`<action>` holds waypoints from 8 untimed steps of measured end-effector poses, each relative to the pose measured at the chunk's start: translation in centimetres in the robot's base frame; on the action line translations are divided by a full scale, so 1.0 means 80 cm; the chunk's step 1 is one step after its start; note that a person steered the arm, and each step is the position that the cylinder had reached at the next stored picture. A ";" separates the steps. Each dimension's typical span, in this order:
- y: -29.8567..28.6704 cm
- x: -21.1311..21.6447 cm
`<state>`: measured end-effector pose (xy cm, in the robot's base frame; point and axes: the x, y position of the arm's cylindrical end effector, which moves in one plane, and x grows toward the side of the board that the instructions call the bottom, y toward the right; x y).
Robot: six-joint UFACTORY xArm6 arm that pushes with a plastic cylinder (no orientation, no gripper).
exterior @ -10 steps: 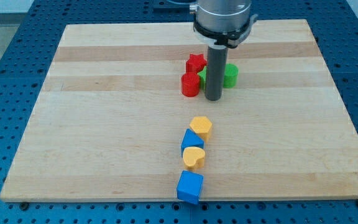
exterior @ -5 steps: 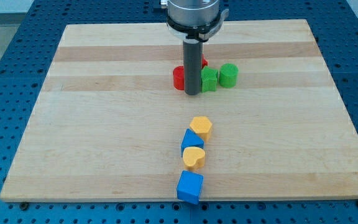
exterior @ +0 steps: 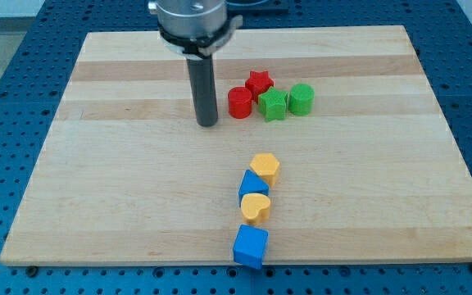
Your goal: Push the red star above to the red circle
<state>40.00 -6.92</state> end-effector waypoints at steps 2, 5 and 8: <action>-0.011 -0.110; 0.125 -0.162; 0.193 -0.132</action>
<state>29.41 8.52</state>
